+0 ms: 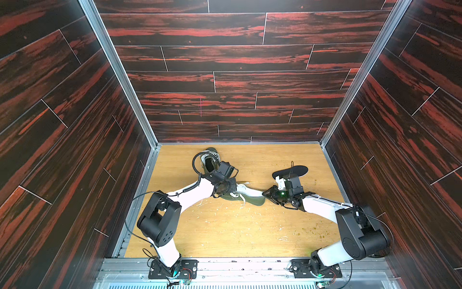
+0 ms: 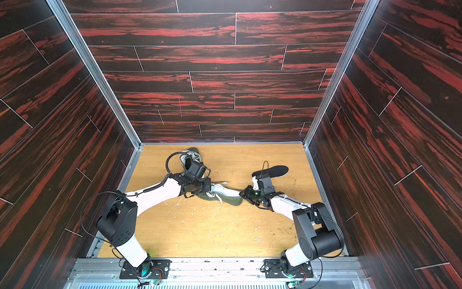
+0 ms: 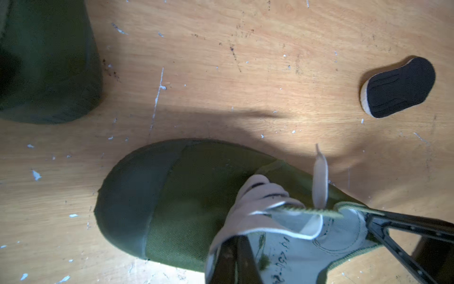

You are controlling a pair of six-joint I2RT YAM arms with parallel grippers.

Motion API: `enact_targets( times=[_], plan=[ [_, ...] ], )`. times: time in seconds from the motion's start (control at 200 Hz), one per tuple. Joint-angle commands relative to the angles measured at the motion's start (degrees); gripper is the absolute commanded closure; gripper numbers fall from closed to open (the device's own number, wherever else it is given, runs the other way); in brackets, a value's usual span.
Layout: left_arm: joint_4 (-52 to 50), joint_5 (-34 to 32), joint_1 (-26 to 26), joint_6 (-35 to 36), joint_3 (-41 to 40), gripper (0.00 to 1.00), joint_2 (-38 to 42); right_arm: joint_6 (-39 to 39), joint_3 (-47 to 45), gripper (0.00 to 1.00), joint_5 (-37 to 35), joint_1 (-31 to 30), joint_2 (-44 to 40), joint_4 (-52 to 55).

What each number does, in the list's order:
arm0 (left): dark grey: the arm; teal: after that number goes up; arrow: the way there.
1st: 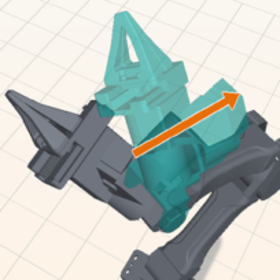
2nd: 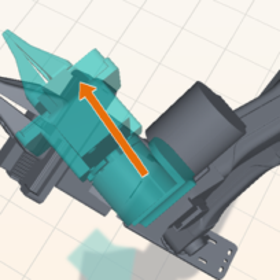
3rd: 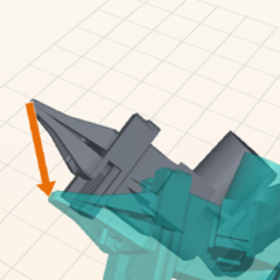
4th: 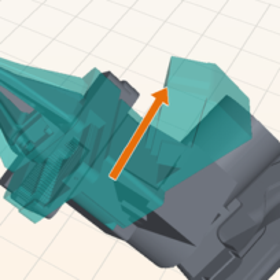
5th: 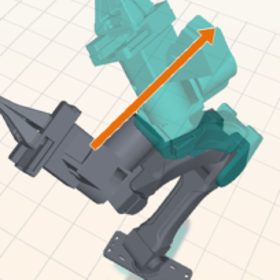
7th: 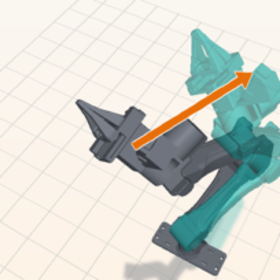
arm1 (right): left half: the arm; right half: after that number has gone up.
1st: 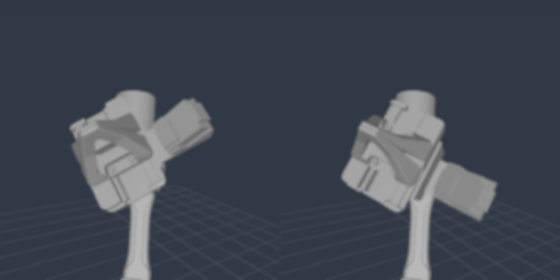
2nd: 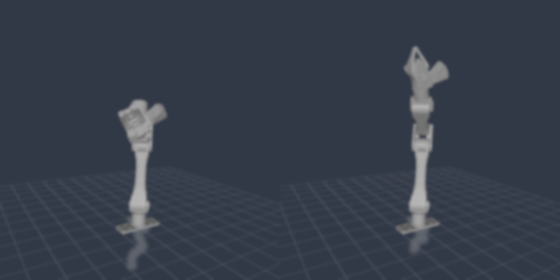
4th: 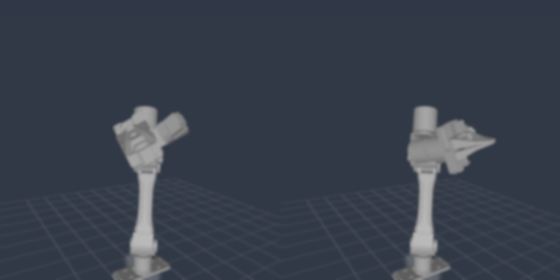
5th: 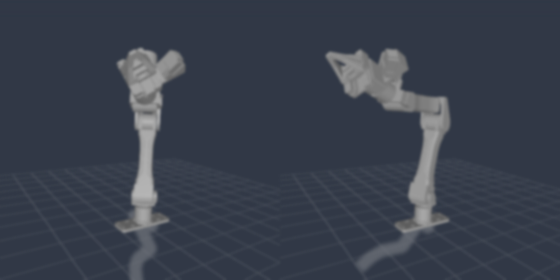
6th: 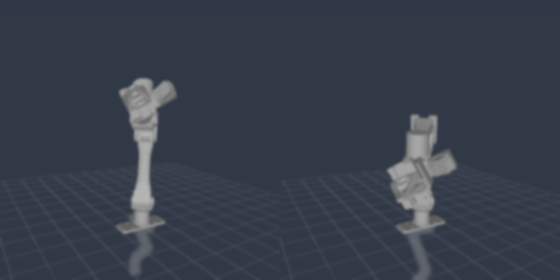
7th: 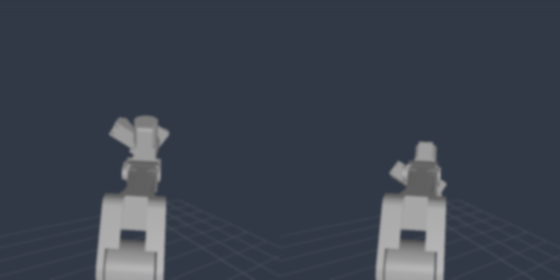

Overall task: Insert the insole into the shoe
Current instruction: Adjust the shoe at the center of the board.

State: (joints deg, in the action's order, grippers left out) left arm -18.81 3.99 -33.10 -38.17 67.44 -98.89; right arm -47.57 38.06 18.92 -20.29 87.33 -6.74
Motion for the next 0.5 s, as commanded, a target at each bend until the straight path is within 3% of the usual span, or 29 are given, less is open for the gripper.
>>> enact_targets(
  times=[0.0, 0.311, 0.491],
  plan=[
    [-2.3, -0.5, 1.1, 0.3, 2.1, 1.00, 0.8, -0.6, -0.4, 0.70, -0.4, 1.6, -1.7, 0.7],
    [-3.6, 1.3, 0.1, 1.3, 4.2, 1.00, -0.3, 13.8, 15.6, 0.54, -3.6, 1.7, -2.4, 21.8],
    [-4.4, 1.5, -0.2, 1.3, 4.7, 0.95, 0.1, 21.9, 25.0, 0.54, -17.4, 2.1, 2.7, 29.4]
  ],
)
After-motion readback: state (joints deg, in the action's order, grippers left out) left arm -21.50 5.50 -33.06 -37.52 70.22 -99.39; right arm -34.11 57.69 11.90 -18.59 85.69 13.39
